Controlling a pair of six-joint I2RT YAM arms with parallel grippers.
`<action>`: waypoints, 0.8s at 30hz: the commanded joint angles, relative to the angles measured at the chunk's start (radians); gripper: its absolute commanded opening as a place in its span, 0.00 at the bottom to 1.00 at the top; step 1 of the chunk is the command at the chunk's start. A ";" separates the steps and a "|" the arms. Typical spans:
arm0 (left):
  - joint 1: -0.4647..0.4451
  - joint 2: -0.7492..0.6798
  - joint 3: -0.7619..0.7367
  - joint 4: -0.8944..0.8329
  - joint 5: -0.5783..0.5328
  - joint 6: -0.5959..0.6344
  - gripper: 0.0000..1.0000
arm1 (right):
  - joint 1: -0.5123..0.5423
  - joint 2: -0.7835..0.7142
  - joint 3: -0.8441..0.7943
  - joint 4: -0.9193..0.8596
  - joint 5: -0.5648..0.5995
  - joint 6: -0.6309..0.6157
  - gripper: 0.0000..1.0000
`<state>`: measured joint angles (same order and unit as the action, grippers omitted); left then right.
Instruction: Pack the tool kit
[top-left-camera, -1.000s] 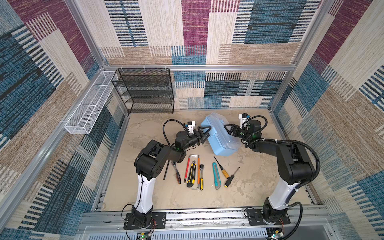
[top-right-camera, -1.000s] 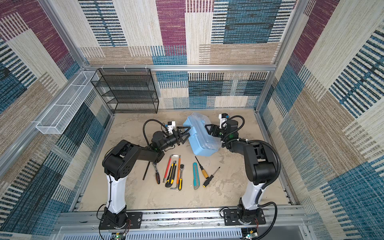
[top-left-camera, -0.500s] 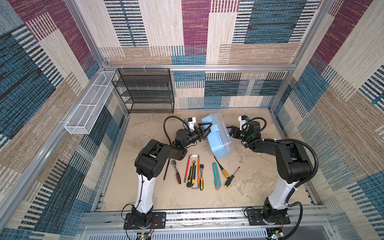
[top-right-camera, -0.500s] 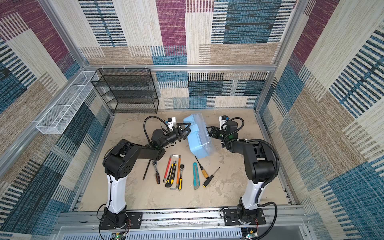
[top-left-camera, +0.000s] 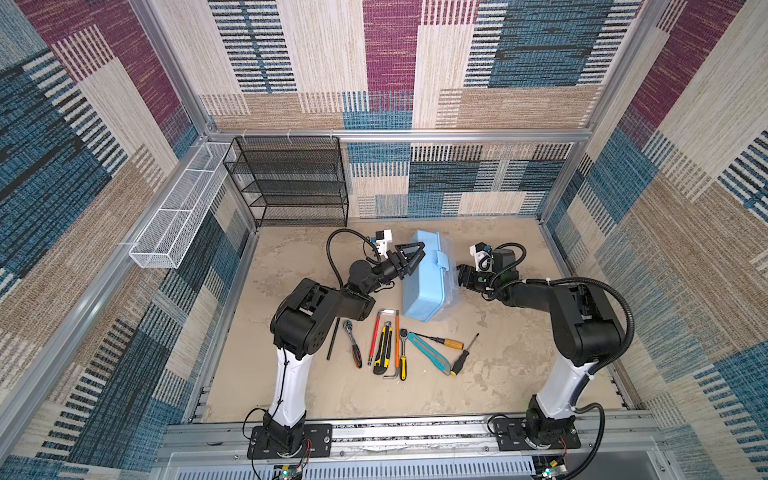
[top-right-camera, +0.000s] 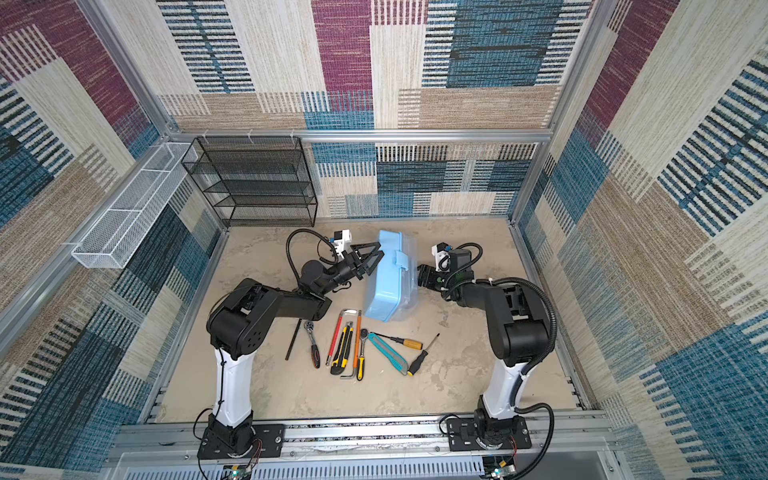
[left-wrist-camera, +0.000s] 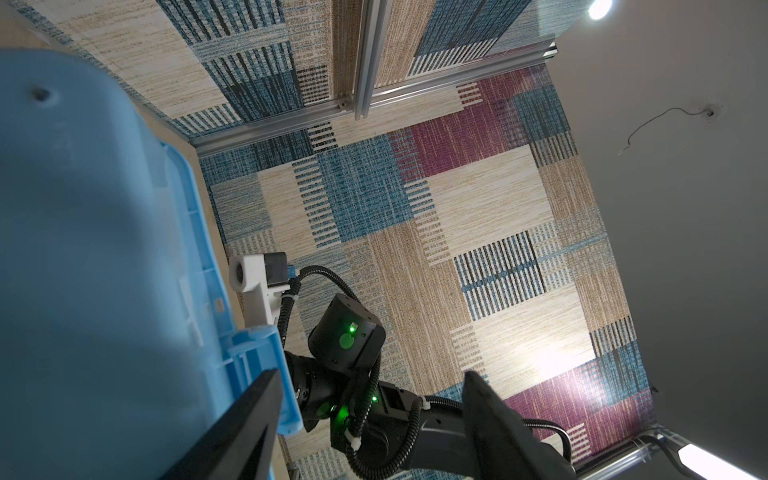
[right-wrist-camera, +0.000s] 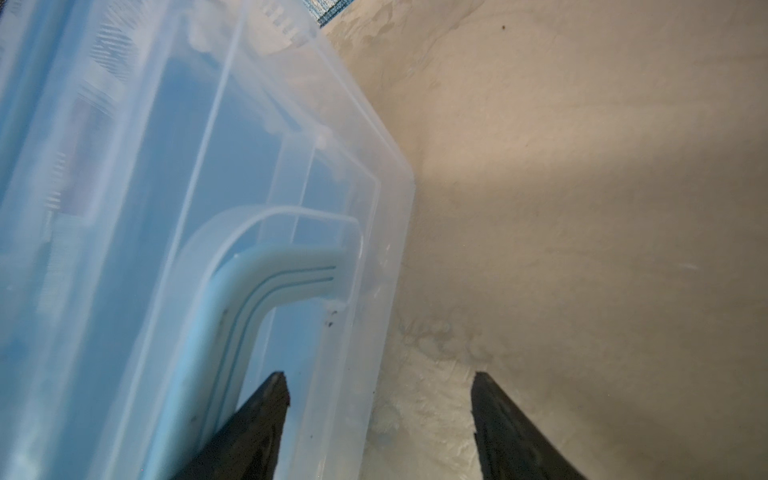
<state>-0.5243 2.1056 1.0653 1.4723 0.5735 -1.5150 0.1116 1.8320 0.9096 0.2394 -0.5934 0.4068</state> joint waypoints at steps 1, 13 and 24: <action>-0.001 -0.009 0.004 -0.094 0.046 0.012 0.73 | 0.010 -0.005 0.000 -0.089 -0.029 -0.013 0.72; 0.037 -0.191 0.002 -0.446 0.094 0.217 0.74 | 0.009 -0.025 -0.005 -0.071 -0.038 0.001 0.75; 0.066 -0.319 -0.001 -0.835 0.093 0.426 0.75 | 0.010 -0.041 -0.007 -0.045 -0.041 0.015 0.77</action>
<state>-0.4637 1.8114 1.0584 0.8215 0.6609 -1.2098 0.1204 1.8034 0.9077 0.1696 -0.6273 0.4110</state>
